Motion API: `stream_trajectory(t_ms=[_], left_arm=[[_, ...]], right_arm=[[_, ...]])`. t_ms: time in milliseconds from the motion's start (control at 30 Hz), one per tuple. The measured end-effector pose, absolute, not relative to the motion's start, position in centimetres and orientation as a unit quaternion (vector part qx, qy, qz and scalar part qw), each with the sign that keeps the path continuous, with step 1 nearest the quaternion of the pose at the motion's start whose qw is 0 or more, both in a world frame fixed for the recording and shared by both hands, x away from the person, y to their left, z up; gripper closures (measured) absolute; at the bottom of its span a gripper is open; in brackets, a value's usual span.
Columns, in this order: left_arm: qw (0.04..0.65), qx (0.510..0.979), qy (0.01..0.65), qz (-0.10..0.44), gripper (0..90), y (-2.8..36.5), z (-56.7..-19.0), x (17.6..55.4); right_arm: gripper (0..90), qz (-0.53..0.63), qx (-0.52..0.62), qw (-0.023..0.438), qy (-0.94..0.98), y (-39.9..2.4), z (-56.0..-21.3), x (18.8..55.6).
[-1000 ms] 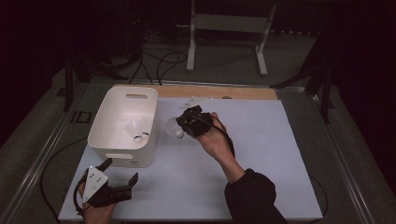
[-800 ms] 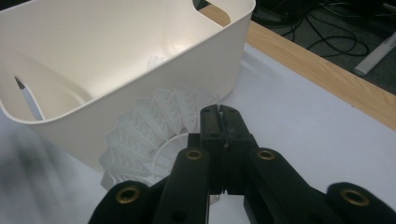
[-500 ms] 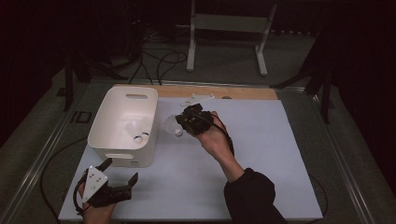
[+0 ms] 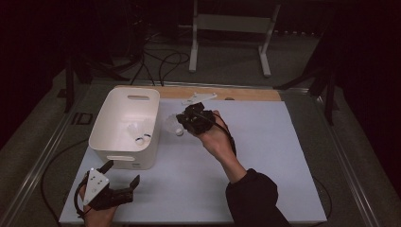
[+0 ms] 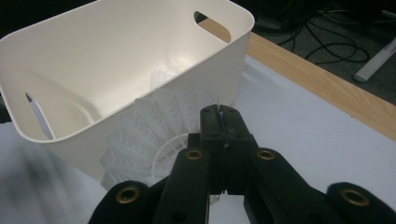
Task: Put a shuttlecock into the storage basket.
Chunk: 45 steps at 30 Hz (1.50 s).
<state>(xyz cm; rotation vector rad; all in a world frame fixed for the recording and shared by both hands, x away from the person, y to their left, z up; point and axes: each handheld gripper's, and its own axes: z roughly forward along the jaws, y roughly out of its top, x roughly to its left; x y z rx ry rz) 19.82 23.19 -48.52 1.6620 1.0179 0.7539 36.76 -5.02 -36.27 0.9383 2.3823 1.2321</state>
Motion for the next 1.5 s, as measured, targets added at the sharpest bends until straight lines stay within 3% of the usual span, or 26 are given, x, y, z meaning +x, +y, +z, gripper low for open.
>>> stream_trajectory(t_ms=[1500], left_arm=[[0.5, 0.69, 0.421, 0.312, 0.2, 23.2, -48.5, 19.8]], right_arm=[[89.4, 0.456, 0.331, 0.151, 0.813, -4.7, -35.0, 37.6]])
